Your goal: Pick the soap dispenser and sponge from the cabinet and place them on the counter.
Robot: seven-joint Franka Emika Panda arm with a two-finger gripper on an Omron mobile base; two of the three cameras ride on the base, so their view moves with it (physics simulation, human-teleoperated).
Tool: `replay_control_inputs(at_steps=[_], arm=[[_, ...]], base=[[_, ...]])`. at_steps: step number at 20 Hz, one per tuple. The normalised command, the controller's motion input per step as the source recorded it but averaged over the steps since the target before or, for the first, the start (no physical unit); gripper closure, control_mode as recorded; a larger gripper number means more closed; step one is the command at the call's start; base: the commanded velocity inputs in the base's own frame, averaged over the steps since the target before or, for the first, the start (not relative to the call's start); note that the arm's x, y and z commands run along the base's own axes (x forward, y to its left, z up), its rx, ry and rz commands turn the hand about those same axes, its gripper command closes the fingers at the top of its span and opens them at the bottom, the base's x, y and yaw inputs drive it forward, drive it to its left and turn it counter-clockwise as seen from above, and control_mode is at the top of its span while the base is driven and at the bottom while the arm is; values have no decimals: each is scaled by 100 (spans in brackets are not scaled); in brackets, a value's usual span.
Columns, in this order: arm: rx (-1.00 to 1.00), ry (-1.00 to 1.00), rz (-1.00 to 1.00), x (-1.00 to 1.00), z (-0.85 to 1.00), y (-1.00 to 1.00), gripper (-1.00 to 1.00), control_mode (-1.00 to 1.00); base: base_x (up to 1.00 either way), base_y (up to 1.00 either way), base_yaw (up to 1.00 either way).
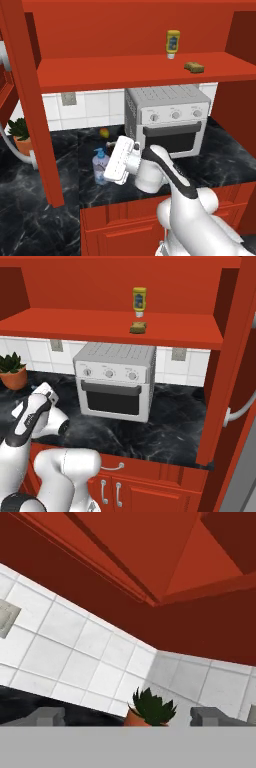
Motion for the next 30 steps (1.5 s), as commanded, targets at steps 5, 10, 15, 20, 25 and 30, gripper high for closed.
replay_control_inputs(at_steps=[5,10,15,20,25,30], arm=[[0,-1,2,-14,60,-48,-100,-100],[0,0,-1,-6,62,-38,-100,-100],[1,14,-15,-1,55,-29,-100,-100],[3,19,-11,-28,55,-42,-100,-100],[4,16,-2,-52,59,-38,-100,-100],[5,15,0,-61,64,-21,-100,-100]], base=[[0,0,0],[0,0,0],[0,0,0],[0,0,0],[0,0,0],[0,0,0]])
